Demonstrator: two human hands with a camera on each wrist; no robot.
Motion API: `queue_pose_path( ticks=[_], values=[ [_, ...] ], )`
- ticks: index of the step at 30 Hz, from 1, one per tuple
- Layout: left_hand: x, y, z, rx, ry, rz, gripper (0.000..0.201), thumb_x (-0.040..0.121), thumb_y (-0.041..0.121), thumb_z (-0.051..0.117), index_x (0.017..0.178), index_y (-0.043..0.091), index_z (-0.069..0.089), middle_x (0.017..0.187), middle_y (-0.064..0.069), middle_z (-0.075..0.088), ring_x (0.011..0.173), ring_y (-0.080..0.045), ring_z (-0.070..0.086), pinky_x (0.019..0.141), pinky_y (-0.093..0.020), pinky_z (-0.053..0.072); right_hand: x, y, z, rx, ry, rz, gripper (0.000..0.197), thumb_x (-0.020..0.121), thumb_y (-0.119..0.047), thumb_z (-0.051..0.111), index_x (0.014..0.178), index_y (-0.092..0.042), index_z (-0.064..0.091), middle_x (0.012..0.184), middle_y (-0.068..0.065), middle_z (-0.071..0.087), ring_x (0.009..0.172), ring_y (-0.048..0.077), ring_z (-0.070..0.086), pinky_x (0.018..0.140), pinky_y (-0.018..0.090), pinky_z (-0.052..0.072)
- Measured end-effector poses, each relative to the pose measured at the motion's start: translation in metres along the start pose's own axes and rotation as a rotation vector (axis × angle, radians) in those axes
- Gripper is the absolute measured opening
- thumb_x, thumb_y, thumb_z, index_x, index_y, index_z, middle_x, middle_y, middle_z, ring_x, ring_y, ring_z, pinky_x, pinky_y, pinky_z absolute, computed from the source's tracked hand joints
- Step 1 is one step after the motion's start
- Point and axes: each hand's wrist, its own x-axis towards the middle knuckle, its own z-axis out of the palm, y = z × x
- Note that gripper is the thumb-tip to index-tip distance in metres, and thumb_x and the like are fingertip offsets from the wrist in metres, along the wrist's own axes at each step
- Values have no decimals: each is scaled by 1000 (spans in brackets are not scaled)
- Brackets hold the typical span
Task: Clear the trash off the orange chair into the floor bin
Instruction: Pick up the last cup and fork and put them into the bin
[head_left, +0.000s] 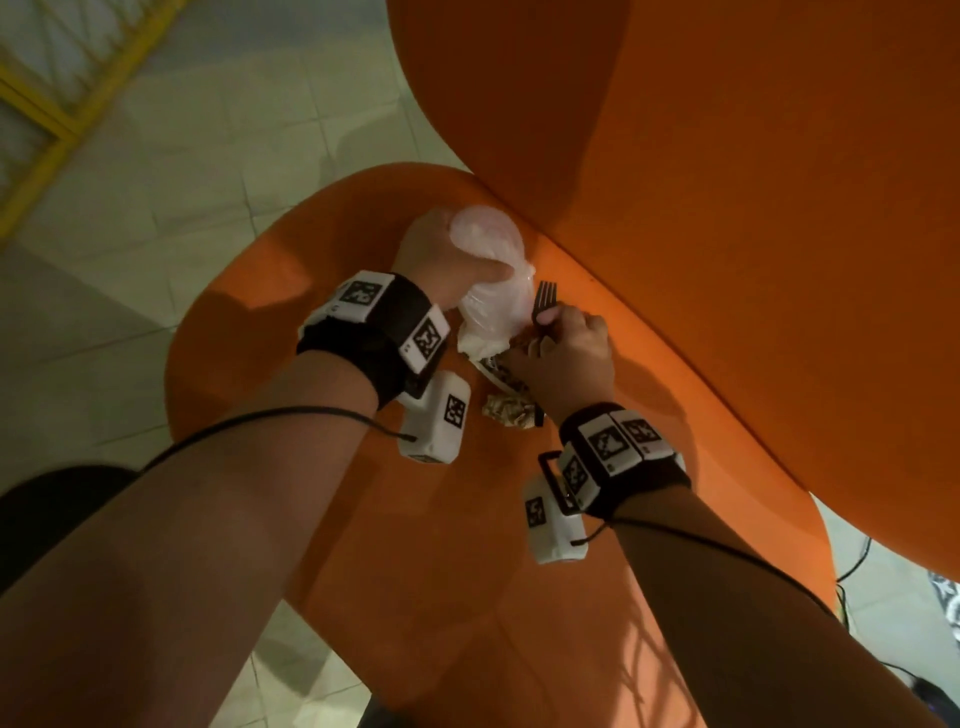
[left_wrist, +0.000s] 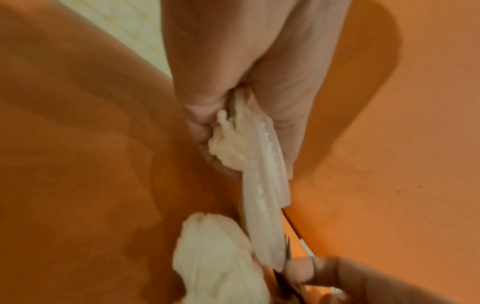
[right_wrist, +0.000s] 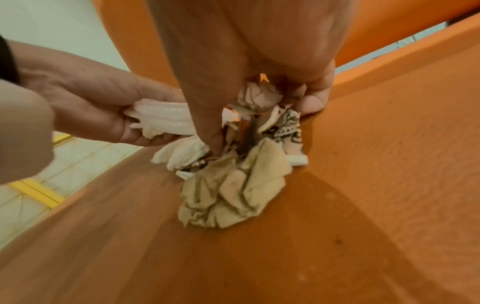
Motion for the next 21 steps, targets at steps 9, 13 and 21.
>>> queue_pose_path(
  ticks=[9,13,21],
  values=[
    [-36,-28,-14,-138,128,-55,76,73,19,78,137,10,40,137,-7,50,124,-22,49,100,-35,45,-13,10,-13,-64,-96,-22,64,78,-30,72,133,-16,44,127,8,50,116,28,43,94,34,37],
    [-51,-39,-15,-250,213,-79,73,72,17,78,136,12,42,136,-5,51,122,-22,50,98,-34,45,-17,14,-21,102,-58,-16,52,80,-24,71,126,-20,50,123,4,46,100,16,48,77,21,36],
    [-81,-58,-41,-491,327,-133,75,70,22,80,134,27,41,111,13,55,104,-10,56,85,-28,49,-53,14,-31,64,-144,-260,16,85,-21,63,99,-16,59,101,4,48,86,14,47,68,22,37]
  ],
)
